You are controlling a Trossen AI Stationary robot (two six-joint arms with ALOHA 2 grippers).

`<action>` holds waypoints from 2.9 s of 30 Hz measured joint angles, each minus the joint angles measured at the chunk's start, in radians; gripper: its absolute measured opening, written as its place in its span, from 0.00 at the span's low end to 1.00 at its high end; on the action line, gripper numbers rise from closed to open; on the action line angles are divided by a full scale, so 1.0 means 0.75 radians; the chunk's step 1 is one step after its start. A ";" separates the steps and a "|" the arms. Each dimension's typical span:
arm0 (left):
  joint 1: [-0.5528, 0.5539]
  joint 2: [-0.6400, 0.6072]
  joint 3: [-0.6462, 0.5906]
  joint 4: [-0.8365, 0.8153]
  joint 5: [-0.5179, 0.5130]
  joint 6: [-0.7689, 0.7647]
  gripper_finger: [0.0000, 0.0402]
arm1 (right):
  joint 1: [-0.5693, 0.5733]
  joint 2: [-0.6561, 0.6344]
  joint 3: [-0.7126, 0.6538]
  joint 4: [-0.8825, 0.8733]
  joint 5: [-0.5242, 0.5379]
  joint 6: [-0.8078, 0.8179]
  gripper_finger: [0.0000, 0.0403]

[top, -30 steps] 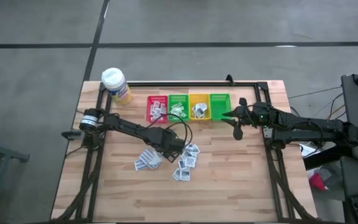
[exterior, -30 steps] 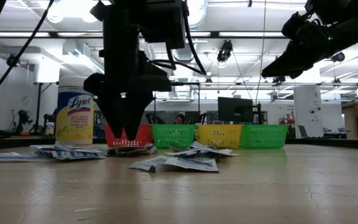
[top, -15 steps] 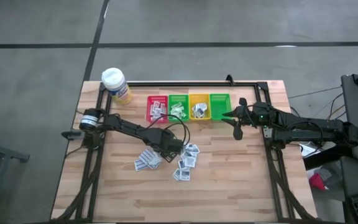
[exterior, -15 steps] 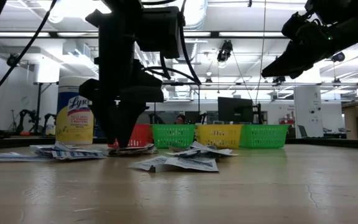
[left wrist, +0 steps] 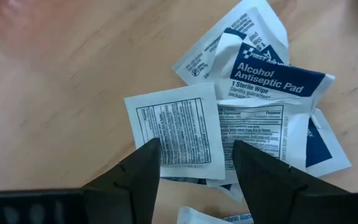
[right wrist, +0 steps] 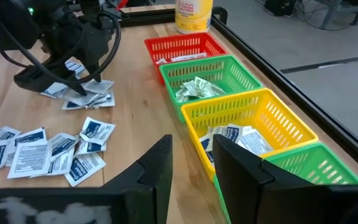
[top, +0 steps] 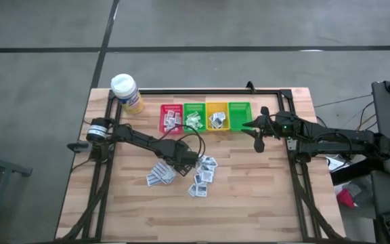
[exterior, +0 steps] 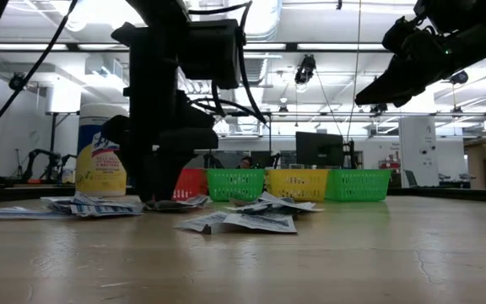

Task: Pick & Place First Aid Supplies
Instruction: Put the alcohol pad into the yellow bin

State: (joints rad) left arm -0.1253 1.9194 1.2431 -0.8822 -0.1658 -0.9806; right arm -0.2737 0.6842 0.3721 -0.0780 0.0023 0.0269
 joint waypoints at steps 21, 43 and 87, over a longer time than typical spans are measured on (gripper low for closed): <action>0.005 0.003 0.007 0.116 0.017 0.023 0.30 | 0.000 0.000 0.000 0.000 0.000 -0.005 0.28; 0.044 -0.053 0.131 -0.015 -0.023 0.071 0.30 | 0.000 0.000 0.000 0.000 0.000 -0.006 0.29; 0.226 -0.064 -0.057 0.073 0.198 0.083 0.54 | 0.000 0.000 0.000 -0.002 0.000 -0.037 0.30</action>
State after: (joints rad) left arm 0.0441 1.8717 1.2005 -0.8274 -0.0170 -0.9184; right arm -0.2735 0.6844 0.3721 -0.0792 0.0025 -0.0006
